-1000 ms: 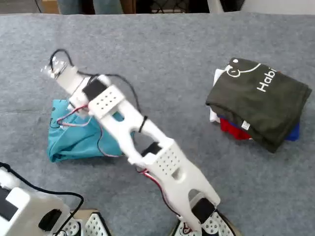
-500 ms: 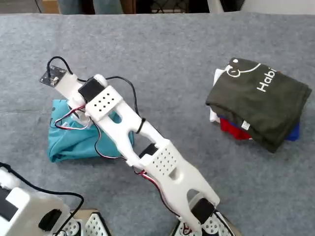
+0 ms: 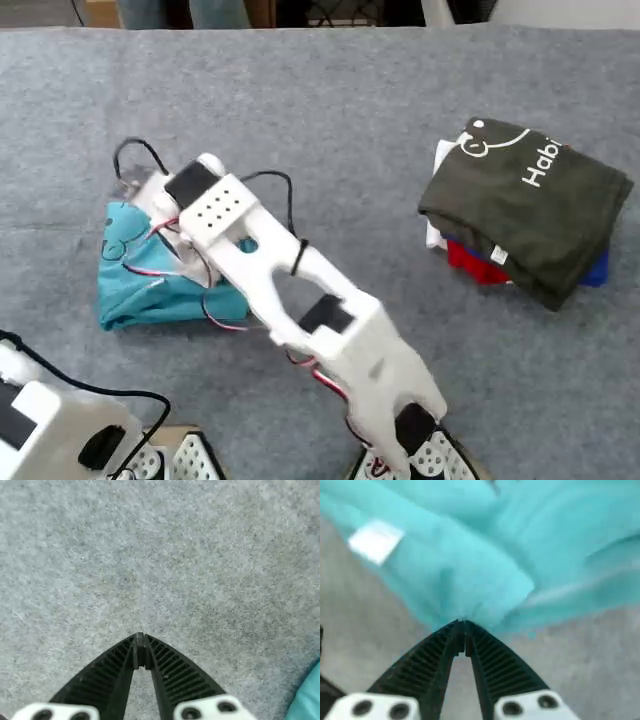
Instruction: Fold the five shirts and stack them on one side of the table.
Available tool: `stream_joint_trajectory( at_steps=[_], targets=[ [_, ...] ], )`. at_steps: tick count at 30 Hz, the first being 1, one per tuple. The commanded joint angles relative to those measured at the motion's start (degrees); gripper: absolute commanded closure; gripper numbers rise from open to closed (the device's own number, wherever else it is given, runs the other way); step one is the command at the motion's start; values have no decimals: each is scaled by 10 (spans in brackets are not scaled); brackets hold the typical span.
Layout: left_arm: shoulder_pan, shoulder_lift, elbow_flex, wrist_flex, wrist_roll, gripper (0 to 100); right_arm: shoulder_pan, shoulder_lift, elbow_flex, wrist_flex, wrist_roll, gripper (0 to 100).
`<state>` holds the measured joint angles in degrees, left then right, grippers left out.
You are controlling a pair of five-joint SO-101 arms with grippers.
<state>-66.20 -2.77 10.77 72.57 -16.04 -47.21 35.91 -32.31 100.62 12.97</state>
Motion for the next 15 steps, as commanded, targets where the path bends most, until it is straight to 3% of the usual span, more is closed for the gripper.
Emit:
stream_joint_trajectory(
  at_steps=[1, 6, 10, 15],
  targets=[
    [2, -12, -10, -9, -4, 970, 9, -130, 189, 5, 4, 984],
    [4, -12, -10, -8, -4, 970, 33, -239, 261, -4, 61, 984],
    [7, -12, -10, -5, -4, 970, 32, -245, 168, -73, 62, 984],
    [7, -12, -9, -4, -4, 970, 25, -139, 51, -162, 55, 984]
  ],
)
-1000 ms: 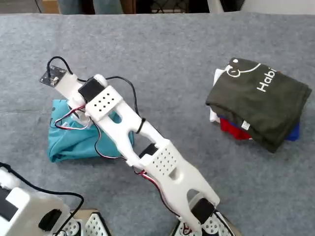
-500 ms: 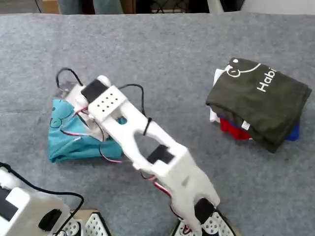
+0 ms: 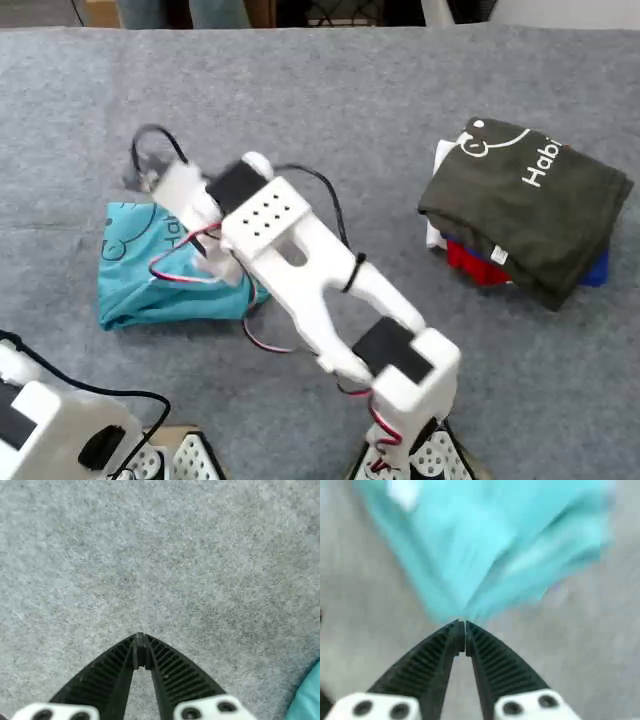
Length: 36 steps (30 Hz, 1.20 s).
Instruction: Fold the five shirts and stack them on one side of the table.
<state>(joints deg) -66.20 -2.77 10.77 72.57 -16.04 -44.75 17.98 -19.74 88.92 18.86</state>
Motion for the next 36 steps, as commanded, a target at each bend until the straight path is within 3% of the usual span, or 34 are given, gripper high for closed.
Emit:
stream_joint_trajectory(
  at_steps=[1, 10, 18, 25, 36],
  targets=[
    [7, -13, -8, -4, -4, 970, 1, 68, -99, -59, -16, 984],
    [1, -13, -5, -3, -3, 970, 2, 284, -316, -76, -74, 984],
    [0, -14, -5, -3, -3, 970, 4, 359, -436, 127, -74, 984],
    [2, -13, -7, -4, -3, 970, 14, 280, -331, 124, -74, 984],
    [7, -12, -9, -7, -2, 970, 0, 115, 66, 122, -71, 984]
  ],
)
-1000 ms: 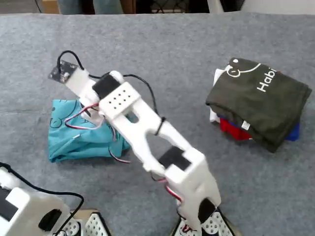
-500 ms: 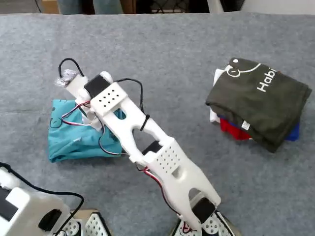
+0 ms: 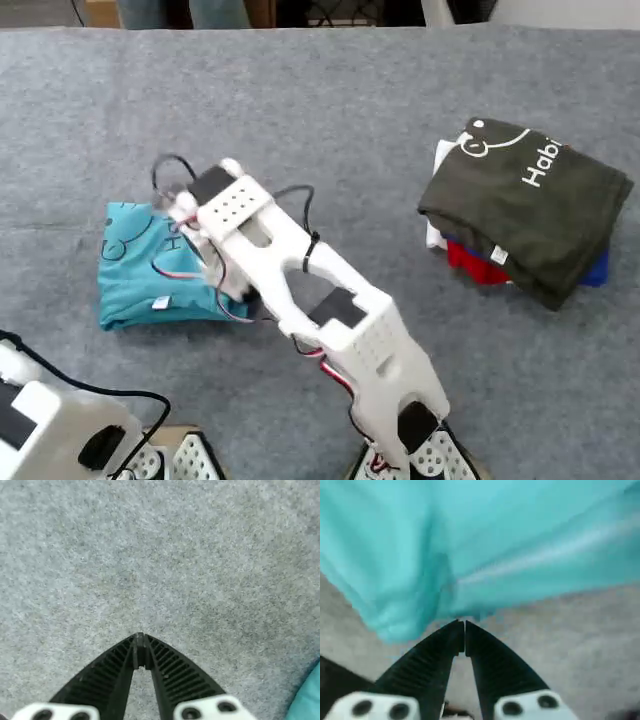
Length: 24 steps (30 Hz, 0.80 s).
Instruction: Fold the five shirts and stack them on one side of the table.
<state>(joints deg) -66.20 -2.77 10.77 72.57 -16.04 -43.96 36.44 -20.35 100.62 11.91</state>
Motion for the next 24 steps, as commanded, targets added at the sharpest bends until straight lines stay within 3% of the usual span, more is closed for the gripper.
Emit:
stream_joint_trajectory(
  at_steps=[1, 9, 14, 17, 20, 24],
  targets=[
    [7, -12, -9, -8, -2, 970, -5, -89, 84, 5, 0, 984],
    [8, -12, -8, -8, -2, 970, 30, -157, -44, -45, -8, 983],
    [16, -12, -5, -5, -2, 970, 25, -63, -169, -80, -106, 972],
    [16, -12, -5, -4, -2, 970, 19, 13, -246, -65, -142, 886],
    [14, -12, -5, -4, -2, 970, 14, 82, -334, -37, -157, 799],
    [12, -12, -5, -4, -2, 970, 12, 159, -455, -5, -157, 784]
  ],
)
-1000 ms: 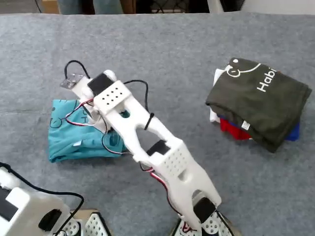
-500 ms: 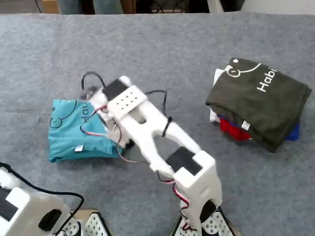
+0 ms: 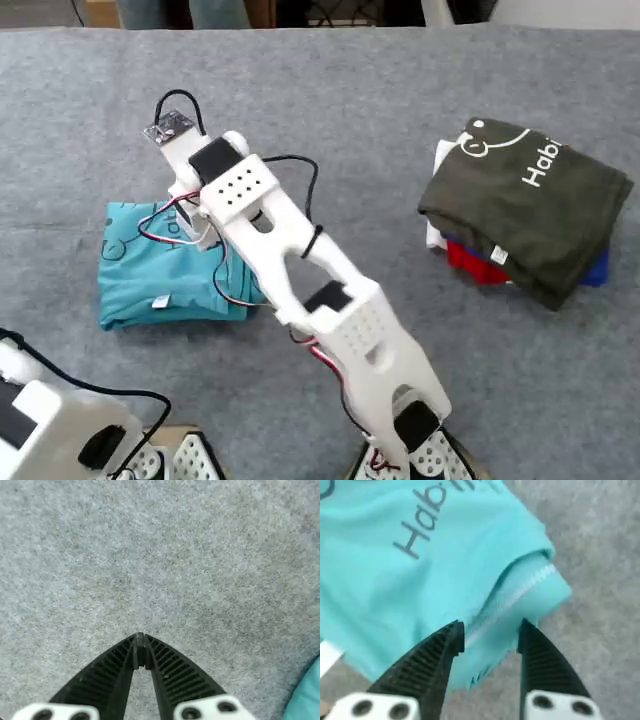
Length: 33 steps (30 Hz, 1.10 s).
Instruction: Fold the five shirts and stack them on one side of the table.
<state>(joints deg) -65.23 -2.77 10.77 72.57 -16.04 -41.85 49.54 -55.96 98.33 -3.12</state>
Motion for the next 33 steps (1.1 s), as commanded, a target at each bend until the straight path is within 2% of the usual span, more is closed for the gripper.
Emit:
stream_joint_trajectory(
  at_steps=[1, 6, 12, 20, 24, 30, 33],
  targets=[
    [2, -12, -5, -4, -2, 970, -9, 45, -125, 22, -7, 784],
    [2, -12, -5, -4, -2, 970, -10, 89, -187, 26, -7, 796],
    [1, -12, -5, -4, -3, 970, 2, 69, -188, 28, -4, 907],
    [1, -12, -9, -5, -4, 970, 50, 2, -187, 29, -4, 910],
    [1, -12, -9, -7, -4, 970, 23, -22, -187, 29, -5, 909],
    [4, -12, -9, -7, -4, 970, -36, 7, -187, 27, -6, 766],
    [4, -12, -10, -7, -4, 970, -50, 40, -189, 26, -7, 752]
  ],
)
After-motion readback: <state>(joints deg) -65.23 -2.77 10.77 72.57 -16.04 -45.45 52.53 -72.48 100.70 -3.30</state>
